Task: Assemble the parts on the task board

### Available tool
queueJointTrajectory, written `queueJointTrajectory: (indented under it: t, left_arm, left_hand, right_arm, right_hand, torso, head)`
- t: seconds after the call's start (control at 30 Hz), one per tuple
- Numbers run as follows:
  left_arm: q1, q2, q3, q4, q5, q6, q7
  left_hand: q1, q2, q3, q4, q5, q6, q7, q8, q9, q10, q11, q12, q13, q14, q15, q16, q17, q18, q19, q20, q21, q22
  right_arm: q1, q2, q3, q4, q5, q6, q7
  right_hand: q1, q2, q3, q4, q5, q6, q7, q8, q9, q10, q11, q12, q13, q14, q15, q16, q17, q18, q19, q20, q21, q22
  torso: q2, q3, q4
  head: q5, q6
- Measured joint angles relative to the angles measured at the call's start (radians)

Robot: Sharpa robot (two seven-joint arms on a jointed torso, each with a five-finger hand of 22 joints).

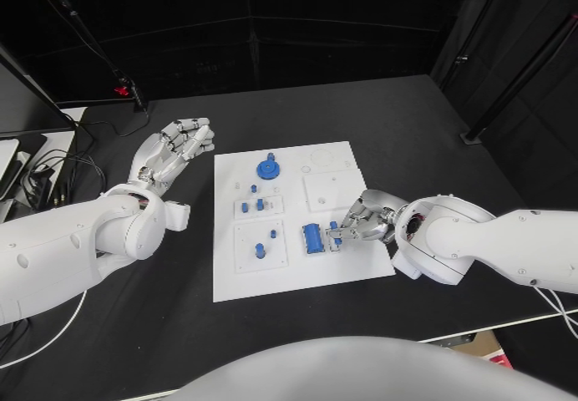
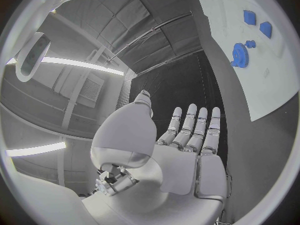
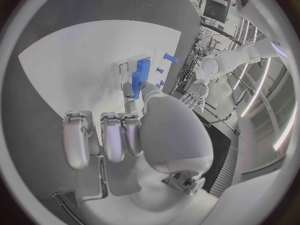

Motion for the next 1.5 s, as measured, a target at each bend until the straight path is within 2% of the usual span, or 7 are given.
queueJointTrajectory:
  t: [0.2,0.33,0.83,0.97,1.2,1.3,1.5]
  left_arm:
    - [0.000,0.000,0.000,0.000,0.000,0.000,0.000]
    - [0.000,0.000,0.000,0.000,0.000,0.000,0.000]
    - [0.000,-0.002,0.000,0.002,0.000,0.001,0.000]
    - [0.000,-0.003,0.000,0.002,0.000,0.001,0.000]
    - [0.000,-0.004,0.000,0.003,0.000,0.001,0.000]
    - [0.000,-0.004,0.000,0.004,0.000,0.001,0.000]
    - [0.000,-0.005,0.000,0.004,0.000,0.001,0.000]
  left_hand:
    - [0.000,0.000,0.000,0.000,0.000,0.000,0.000,0.000,0.000,0.000,0.000,0.000,0.000,0.000,0.000,0.000,0.000,0.000,0.000,0.000,0.000,0.000]
    - [0.000,0.000,0.000,0.000,0.000,0.000,0.000,0.000,0.000,0.000,0.000,0.000,0.000,0.000,0.000,0.000,0.000,0.000,0.000,0.000,0.000,0.000]
    - [0.000,0.000,0.000,0.000,0.000,0.000,0.000,0.000,0.000,0.000,0.000,0.000,0.000,0.000,0.000,0.000,0.000,0.000,0.000,0.000,0.000,0.000]
    - [0.000,0.000,0.000,0.000,0.000,0.000,0.000,0.000,0.000,0.000,0.000,0.000,0.000,0.000,0.000,0.000,0.000,0.000,0.000,0.000,0.000,0.000]
    - [0.000,0.000,0.000,0.000,0.000,0.000,0.000,0.000,0.000,0.000,0.000,0.000,0.000,0.000,0.000,0.000,0.000,0.000,0.000,0.000,0.000,0.000]
    - [0.000,0.000,0.000,0.000,0.000,0.000,0.000,0.000,0.000,0.000,0.000,0.000,0.000,0.000,0.000,0.000,0.000,0.000,0.000,0.000,0.000,0.000]
    - [0.000,0.000,0.000,0.000,0.000,0.000,0.000,0.000,0.000,0.000,0.000,0.000,0.000,0.000,0.000,0.000,0.000,0.000,0.000,0.000,0.000,0.000]
  right_arm:
    - [0.000,0.014,0.000,-0.010,-0.043,0.017,-0.021]
    - [0.000,0.021,0.000,-0.014,-0.059,0.030,-0.030]
    - [0.000,0.033,0.000,-0.021,-0.107,0.110,-0.070]
    - [0.000,0.035,0.000,-0.023,-0.112,0.120,-0.075]
    - [0.000,0.037,0.000,-0.025,-0.117,0.129,-0.079]
    - [0.000,0.037,0.000,-0.028,-0.119,0.130,-0.080]
    - [-0.001,0.041,0.000,-0.033,-0.122,0.130,-0.082]
  right_hand:
    - [0.000,0.000,-0.003,0.003,0.000,0.003,0.003,0.000,0.000,0.000,0.000,0.000,0.000,0.000,0.000,0.000,0.000,0.000,0.000,0.000,0.000,0.000]
    - [0.000,0.000,-0.006,0.000,0.000,0.007,-0.001,-0.003,0.001,-0.002,-0.002,0.000,0.000,0.004,-0.003,0.000,0.000,0.000,0.000,0.000,0.000,0.000]
    - [0.000,0.000,-0.011,0.000,-0.004,0.009,-0.002,-0.008,0.002,-0.004,-0.004,0.000,0.000,0.000,-0.007,0.000,0.000,0.000,0.000,0.000,0.000,0.000]
    - [-0.003,0.003,-0.026,0.015,-0.032,0.012,0.001,-0.008,0.002,-0.004,-0.004,0.000,0.000,0.000,-0.007,0.000,0.001,0.000,0.000,0.000,0.000,0.000]
    - [-0.005,0.005,-0.032,0.016,-0.038,0.012,0.001,-0.012,0.002,-0.004,-0.003,0.000,0.000,0.000,-0.007,0.000,0.001,0.000,0.000,0.000,0.000,0.000]
    - [-0.012,0.012,-0.043,0.026,-0.046,0.012,0.001,-0.017,0.002,-0.004,-0.004,0.000,0.000,0.000,-0.007,0.000,0.001,0.000,0.000,0.000,0.000,0.000]
    - [-0.022,0.012,-0.060,0.040,-0.052,0.017,0.002,-0.022,0.003,-0.004,-0.003,0.000,0.000,0.000,-0.007,0.000,0.001,0.000,0.000,0.000,0.000,0.000]
  torso:
    - [-0.001,-0.0003,-0.0006]
    - [-0.001,-0.0005,-0.0012]
    - [-0.001,-0.0001,-0.0012]
    - [0.000,0.0000,-0.0012]
    - [0.000,-0.0002,-0.0012]
    - [0.000,-0.0002,-0.0011]
    - [0.000,0.0001,-0.0006]
  head:
    - [-0.001,-0.002]
    - [-0.001,-0.002]
    - [-0.002,-0.007]
    - [0.002,-0.008]
    - [0.000,-0.009]
    - [0.003,-0.009]
    - [0.007,-0.009]
